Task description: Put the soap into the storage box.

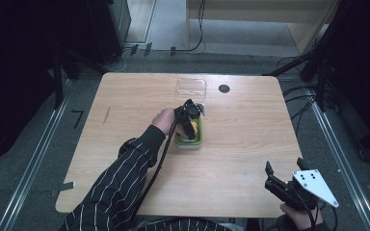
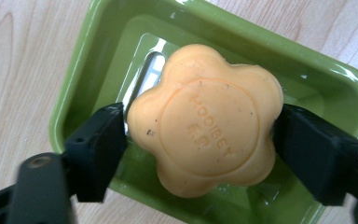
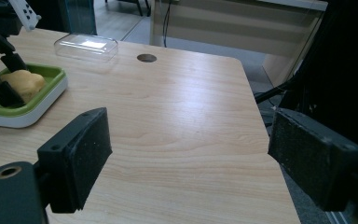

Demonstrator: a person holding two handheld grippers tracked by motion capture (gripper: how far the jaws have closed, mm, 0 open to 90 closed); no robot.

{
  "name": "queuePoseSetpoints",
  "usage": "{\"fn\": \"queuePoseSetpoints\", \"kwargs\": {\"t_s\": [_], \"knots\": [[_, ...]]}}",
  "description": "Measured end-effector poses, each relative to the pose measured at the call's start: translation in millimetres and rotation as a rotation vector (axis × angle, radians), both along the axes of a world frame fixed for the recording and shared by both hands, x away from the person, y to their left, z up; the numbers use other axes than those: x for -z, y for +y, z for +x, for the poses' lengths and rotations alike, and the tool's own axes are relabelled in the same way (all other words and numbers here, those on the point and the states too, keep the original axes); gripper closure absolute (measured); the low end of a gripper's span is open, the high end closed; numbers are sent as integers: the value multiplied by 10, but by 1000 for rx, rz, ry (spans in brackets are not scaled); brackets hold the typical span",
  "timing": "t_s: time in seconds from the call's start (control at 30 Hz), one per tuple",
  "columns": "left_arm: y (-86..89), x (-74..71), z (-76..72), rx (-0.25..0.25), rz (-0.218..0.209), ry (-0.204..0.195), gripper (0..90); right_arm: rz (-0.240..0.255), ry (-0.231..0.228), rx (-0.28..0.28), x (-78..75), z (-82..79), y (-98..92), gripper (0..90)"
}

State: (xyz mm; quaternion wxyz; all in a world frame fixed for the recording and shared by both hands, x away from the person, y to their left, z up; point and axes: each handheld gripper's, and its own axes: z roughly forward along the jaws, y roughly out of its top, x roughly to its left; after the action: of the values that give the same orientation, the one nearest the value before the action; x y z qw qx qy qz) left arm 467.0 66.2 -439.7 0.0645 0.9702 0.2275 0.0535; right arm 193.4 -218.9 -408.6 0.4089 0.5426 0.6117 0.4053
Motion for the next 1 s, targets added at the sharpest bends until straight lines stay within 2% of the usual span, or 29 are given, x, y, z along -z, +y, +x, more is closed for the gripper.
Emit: {"fn": "queuePoseSetpoints", "kwargs": {"t_s": [0.33, 0.5, 0.6, 0.7, 1.0], "knots": [[42, -171, -44, -55, 0, -15, 107, -2, -1, 0, 0, 1, 1, 137], [109, -269, -99, -75, -14, -25, 80, -2, -2, -1, -1, 3, 1, 137], [170, -316, -142, -90, -20, -27, 68, 0, -1, -1, -1, 4, 4, 137], [248, -349, -176, -96, -6, -18, 63, 1, -1, -5, -1, 10, 12, 137], [531, -438, -283, -149, -11, -31, 38, 2, -2, -14, -3, 32, 30, 137]]}}
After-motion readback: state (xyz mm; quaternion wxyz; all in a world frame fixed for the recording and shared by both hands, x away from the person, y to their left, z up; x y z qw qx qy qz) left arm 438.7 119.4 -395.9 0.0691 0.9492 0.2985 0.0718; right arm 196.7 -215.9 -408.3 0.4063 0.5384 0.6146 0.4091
